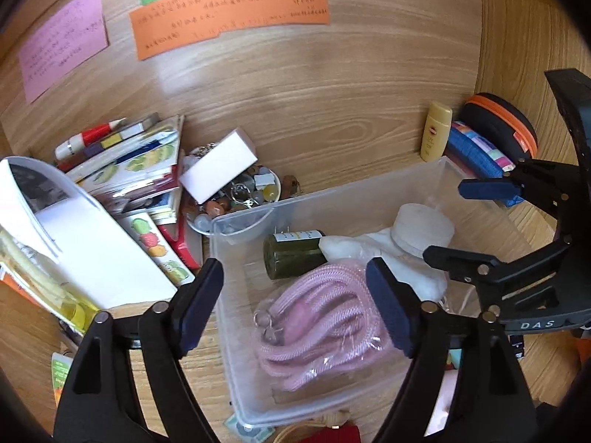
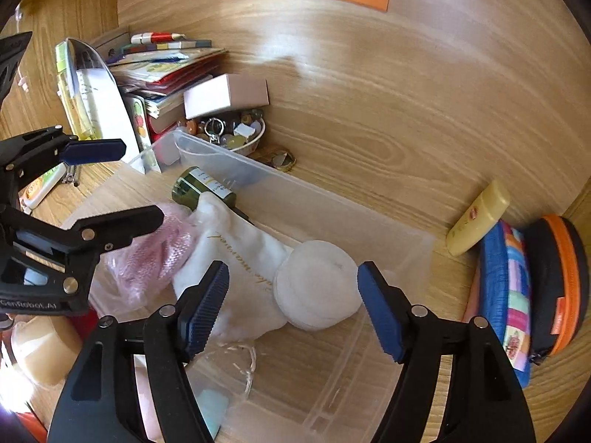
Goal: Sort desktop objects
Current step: 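Carry rope bag and white jar into the clear bin and open both tools, then lift both open tools back out of the clear bin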
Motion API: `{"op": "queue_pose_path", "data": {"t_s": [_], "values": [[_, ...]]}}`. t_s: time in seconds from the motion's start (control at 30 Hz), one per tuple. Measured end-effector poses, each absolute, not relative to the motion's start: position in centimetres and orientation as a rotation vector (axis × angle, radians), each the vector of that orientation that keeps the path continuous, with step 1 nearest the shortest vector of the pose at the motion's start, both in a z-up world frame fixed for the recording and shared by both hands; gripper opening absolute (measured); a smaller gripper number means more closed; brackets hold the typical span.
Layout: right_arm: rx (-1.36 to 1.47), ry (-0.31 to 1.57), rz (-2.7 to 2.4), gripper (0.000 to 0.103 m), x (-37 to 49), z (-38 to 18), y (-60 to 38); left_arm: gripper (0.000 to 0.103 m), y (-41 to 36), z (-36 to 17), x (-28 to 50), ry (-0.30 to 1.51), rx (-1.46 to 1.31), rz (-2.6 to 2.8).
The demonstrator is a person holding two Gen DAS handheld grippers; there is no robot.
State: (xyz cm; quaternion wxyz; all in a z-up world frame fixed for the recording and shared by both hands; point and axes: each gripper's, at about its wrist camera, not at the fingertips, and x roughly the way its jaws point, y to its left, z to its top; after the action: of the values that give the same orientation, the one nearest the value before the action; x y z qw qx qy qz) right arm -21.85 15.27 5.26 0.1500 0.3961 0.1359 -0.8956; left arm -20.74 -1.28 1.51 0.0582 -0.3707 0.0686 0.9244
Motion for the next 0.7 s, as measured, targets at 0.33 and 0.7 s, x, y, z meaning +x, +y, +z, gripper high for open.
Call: {"op": "queue_pose_path", "data": {"t_s": [0.33, 0.7], "values": [[1.063, 0.449, -2.634, 0.083, -18.3, 7.6, 15.2, 0.093, -3.2, 3.6, -18.3, 0.124, -1.089, 2.851], [1.016, 0.404, -2.674, 0.083, -13.6, 9.2, 15.3, 0.096, -4.0, 4.9, -13.8, 0.091, -1.035, 2.872]]}}
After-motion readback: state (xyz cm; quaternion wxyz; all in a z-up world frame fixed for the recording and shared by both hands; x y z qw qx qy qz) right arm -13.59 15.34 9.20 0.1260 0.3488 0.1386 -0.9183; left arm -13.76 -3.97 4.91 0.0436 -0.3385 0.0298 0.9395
